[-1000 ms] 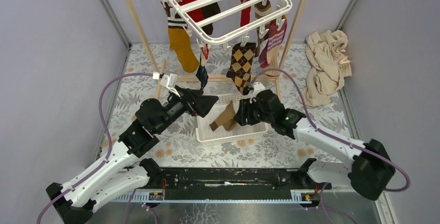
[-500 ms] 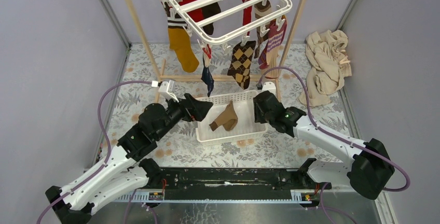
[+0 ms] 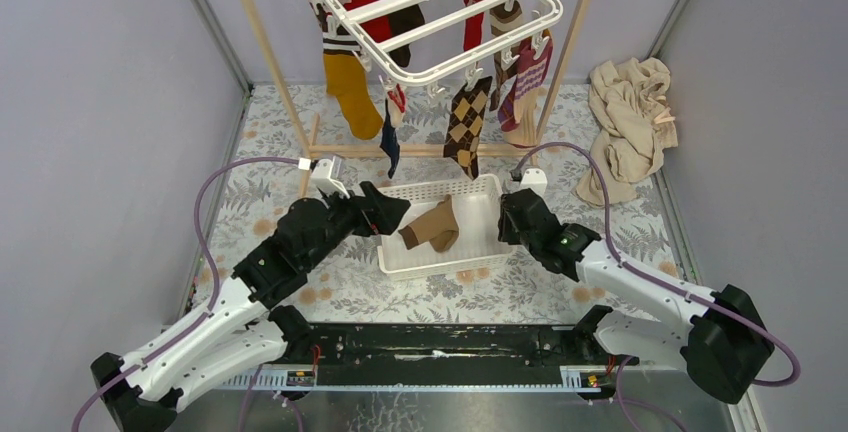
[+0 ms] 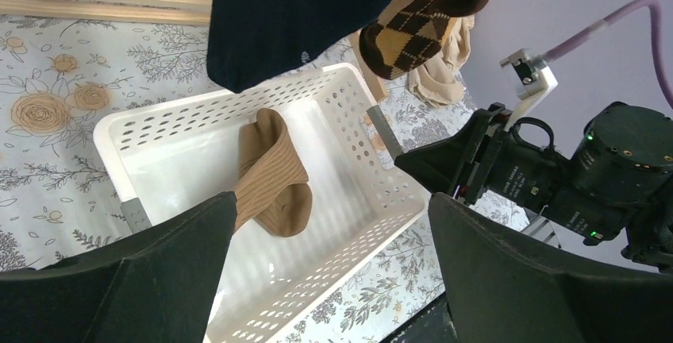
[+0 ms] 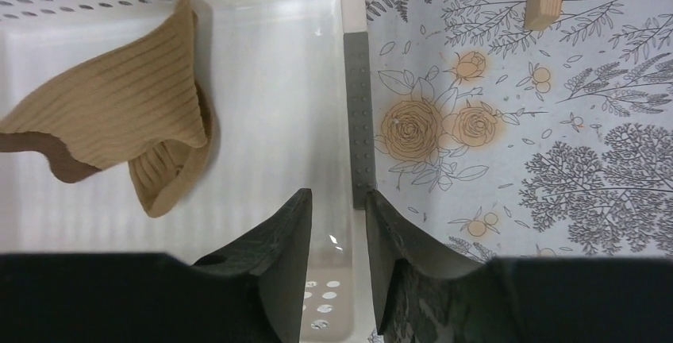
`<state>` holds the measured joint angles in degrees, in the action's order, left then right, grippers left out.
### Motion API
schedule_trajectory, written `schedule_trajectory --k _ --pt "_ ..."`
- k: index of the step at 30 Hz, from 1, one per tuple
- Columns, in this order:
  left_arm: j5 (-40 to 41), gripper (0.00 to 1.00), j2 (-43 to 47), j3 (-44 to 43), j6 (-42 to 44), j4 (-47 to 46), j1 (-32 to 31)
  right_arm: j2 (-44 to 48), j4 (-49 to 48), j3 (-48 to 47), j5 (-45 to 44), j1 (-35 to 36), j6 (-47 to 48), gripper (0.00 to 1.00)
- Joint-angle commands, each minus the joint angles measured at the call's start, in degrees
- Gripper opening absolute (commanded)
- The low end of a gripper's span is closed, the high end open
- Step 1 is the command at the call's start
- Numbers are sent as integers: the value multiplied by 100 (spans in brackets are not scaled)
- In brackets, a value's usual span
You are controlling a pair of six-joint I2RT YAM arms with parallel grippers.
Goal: Remove the socks clipped to the hanger
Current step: Adjust the bin at the center of the board.
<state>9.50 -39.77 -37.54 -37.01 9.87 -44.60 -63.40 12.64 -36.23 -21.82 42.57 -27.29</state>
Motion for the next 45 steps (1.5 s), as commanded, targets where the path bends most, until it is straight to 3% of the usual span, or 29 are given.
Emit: schedule_trajectory --k 1,19,26,40,45 --pt "164 99 -38 59 -26 -98 -28 76 249 581 698 -2 -434 38" --pt "173 99 -214 183 0 -325 -27 1095 861 566 1265 465 -887 38" --pt "197 99 -238 142 37 -340 -31 1198 835 133 1177 541 -742 42" --pt "871 99 311 -85 244 460 -15 663 -252 -1048 1460 546 6 48" --pt "1081 99 333 -230 351 702 -15 399 -703 -1281 1078 539 227 49"
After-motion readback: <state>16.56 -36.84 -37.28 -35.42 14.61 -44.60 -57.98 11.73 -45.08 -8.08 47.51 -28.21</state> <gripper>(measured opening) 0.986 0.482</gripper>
